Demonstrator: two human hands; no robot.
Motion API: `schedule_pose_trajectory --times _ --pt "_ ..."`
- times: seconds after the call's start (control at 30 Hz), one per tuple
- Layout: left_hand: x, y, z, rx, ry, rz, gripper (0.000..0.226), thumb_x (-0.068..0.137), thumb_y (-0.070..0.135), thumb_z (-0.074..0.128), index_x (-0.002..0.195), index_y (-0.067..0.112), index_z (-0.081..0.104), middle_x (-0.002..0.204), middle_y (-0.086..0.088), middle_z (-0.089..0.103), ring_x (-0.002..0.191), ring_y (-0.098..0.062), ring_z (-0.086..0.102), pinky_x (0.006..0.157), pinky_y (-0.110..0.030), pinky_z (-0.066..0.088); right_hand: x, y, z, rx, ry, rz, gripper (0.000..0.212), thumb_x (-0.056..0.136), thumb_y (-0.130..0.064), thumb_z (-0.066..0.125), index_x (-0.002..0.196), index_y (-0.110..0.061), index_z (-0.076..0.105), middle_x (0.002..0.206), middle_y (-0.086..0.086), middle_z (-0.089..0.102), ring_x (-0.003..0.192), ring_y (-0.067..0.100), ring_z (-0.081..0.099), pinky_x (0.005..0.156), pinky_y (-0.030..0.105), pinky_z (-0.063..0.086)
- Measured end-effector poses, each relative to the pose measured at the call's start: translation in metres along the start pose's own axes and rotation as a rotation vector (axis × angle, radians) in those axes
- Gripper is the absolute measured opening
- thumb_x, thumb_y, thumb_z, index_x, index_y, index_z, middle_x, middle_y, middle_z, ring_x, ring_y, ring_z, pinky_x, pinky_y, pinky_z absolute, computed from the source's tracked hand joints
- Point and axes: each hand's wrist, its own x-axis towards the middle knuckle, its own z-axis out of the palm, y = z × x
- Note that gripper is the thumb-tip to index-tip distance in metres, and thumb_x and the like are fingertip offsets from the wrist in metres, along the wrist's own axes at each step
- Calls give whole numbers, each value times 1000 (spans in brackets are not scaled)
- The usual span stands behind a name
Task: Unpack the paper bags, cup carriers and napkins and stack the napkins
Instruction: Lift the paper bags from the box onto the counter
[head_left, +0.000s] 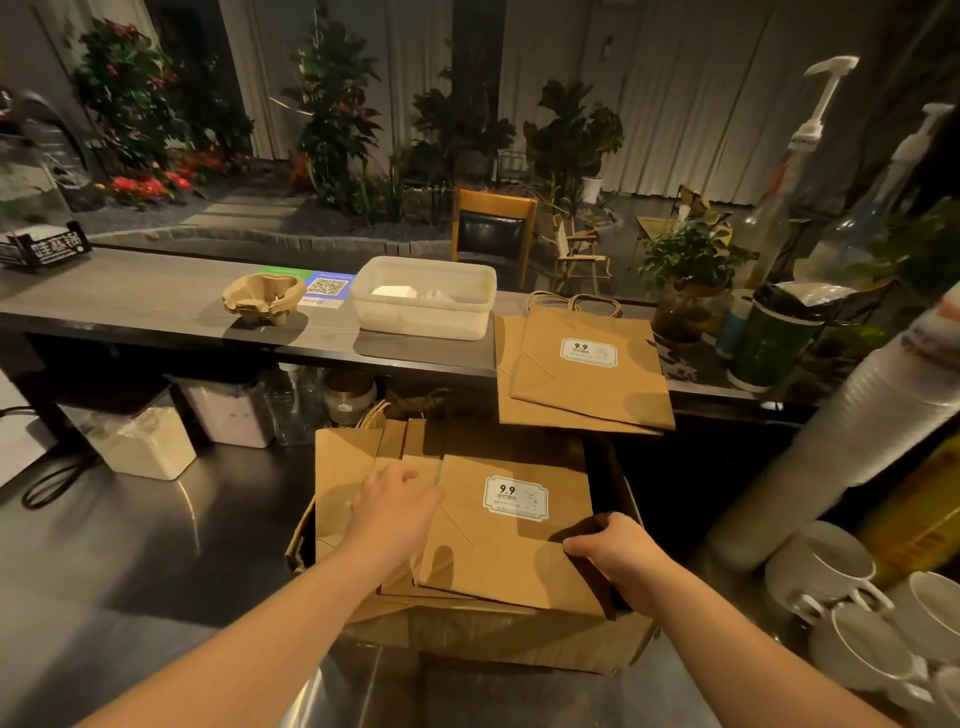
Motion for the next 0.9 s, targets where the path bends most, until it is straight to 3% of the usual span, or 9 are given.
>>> schedule_pose_trajectory --times 0.23,0.4,0.5,0.6,0.77,0.9 --pt "-2 0 -3 -343 40 -85 46 102 33 64 144 30 46 147 0 46 104 -8 49 76 -23 44 -4 -4 5 112 -23 -18 67 83 -21 83 139 -21 45 112 2 61 100 25 63 89 45 59" --pt "-6 3 -3 -466 6 -154 64 103 32 62 159 28 31 160 -2 39 143 -28 41 108 -43 42 -7 -4 0 232 -143 -45 70 84 -19 82 143 -21 43 120 5 63 106 28 65 95 49 57" --pt "-11 10 -3 -506 -46 -218 64 105 35 59 160 25 28 162 -4 38 149 -31 35 117 -50 35 -11 -6 -2 290 -203 -87 73 88 -14 78 149 -22 38 124 6 63 109 29 65 90 44 60" --pt "-12 10 -4 -507 -72 -234 56 103 35 61 154 25 40 154 -4 48 144 -30 40 116 -51 36 -17 -8 -7 303 -256 -121 74 91 -11 74 153 -21 35 128 7 63 113 29 65 90 43 60" --pt "-14 9 -11 -520 -136 -251 37 103 32 61 139 27 53 129 4 57 136 -29 46 113 -53 37 -26 -9 -12 333 -302 -134 72 93 -6 69 155 -19 34 126 7 63 116 30 65 104 51 53" --pt "-16 10 -18 -572 -173 -273 23 105 31 59 126 24 60 112 -1 69 104 -23 62 83 -40 50 -29 -7 -18 312 -374 -125 75 93 -5 69 156 -25 34 129 8 63 113 30 68 98 52 56"
